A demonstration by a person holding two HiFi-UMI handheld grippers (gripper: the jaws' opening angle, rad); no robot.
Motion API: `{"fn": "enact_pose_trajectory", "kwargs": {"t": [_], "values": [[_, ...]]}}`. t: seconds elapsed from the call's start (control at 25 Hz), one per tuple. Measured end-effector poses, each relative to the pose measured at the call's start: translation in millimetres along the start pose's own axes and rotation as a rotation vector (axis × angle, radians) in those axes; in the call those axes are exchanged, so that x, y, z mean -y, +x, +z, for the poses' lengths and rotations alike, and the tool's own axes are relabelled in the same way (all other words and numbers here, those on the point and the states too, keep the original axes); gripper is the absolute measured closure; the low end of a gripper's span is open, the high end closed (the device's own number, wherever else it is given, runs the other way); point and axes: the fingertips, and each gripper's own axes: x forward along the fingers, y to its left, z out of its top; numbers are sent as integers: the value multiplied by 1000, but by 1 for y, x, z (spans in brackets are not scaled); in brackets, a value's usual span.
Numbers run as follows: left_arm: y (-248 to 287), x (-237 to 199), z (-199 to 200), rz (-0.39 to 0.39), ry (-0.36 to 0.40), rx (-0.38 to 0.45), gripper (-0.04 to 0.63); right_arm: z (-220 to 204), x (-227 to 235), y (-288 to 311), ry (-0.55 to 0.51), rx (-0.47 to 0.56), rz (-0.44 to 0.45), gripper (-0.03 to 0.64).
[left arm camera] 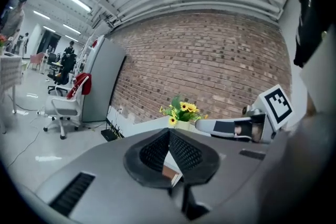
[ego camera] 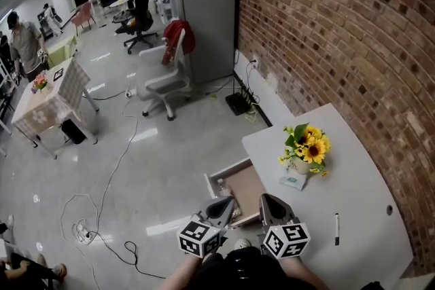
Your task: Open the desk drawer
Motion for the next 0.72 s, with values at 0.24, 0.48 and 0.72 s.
{"fn": "enact_pose_trajectory", "kwargs": {"t": [0.24,0.48,0.72], "values": [[17,16,-9,-36,-13,-11,586,4,27,-14,12,27,-44,604],[25,20,-14,-31,-17,-16,586,1,29,-20,-11,30,-34,604],[15,13,-16,10,-52,-3,586,-1,18,-22,-28,20,-6,604]]}}
